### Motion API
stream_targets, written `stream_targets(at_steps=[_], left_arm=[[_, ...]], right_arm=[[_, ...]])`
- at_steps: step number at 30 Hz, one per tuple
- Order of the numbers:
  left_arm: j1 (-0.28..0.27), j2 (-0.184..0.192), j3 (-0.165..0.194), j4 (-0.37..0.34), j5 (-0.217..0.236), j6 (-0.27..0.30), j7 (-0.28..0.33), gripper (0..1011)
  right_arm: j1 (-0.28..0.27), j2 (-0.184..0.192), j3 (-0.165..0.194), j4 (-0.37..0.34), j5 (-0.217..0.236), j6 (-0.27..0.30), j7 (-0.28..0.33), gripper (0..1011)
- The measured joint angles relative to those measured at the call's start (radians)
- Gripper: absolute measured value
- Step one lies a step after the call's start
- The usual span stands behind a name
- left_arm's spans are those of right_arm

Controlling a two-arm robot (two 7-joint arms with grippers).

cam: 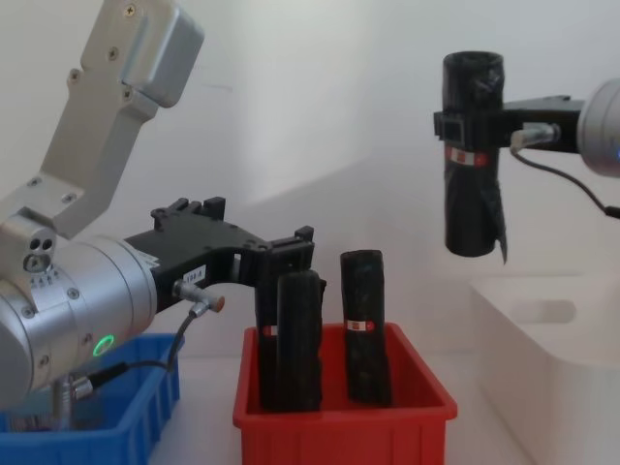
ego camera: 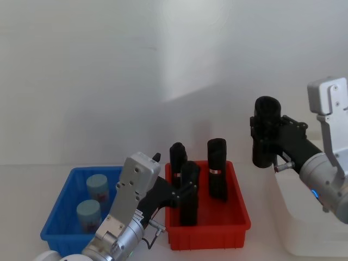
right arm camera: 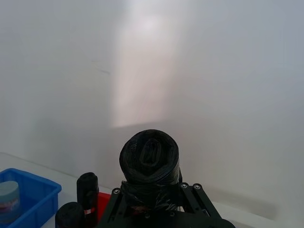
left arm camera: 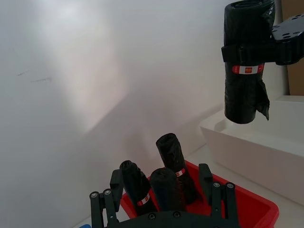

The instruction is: Pick the cotton swabs from the blue box and place them into the white box.

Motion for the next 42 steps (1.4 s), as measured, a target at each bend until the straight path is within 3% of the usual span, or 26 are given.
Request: stream_targets(at_steps=[10, 16, 23, 31, 38, 42], left_arm=[[0.0, 0.0, 0.0, 0.0, 0.0, 0.0, 0.0, 1003], [0.0, 0.0, 0.0, 0.0, 0.0, 0.0, 0.0, 1003], [0.0, 0.0, 0.0, 0.0, 0.0, 0.0, 0.0, 1003], [0.0, 0.0, 0.0, 0.0, 0.0, 0.0, 0.0, 1003], [0.0, 0.0, 0.0, 0.0, 0.0, 0.0, 0.0, 1003], [0.0, 0.0, 0.0, 0.0, 0.0, 0.0, 0.0, 1003]], right_arm=[[-0.092, 0.061, 0.036, -0.13, -0.004, 0.035, -0.108, 365], [-0.141, 0.086, 0.051, -0.145, 0.001, 0.039, -0.157, 365], [-0.189, 0.104, 0.072, -0.096, 0.023, 0.018, -0.211, 365], [-0.197, 0.108, 0.094, -0.014, 0.06, -0.042, -0.236, 365], [-0.179, 0.11, 0.108, 0.039, 0.076, -0.088, -0.214, 365], [-0.16, 0.115, 0.117, 0.075, 0.083, -0.112, -0.17, 365]])
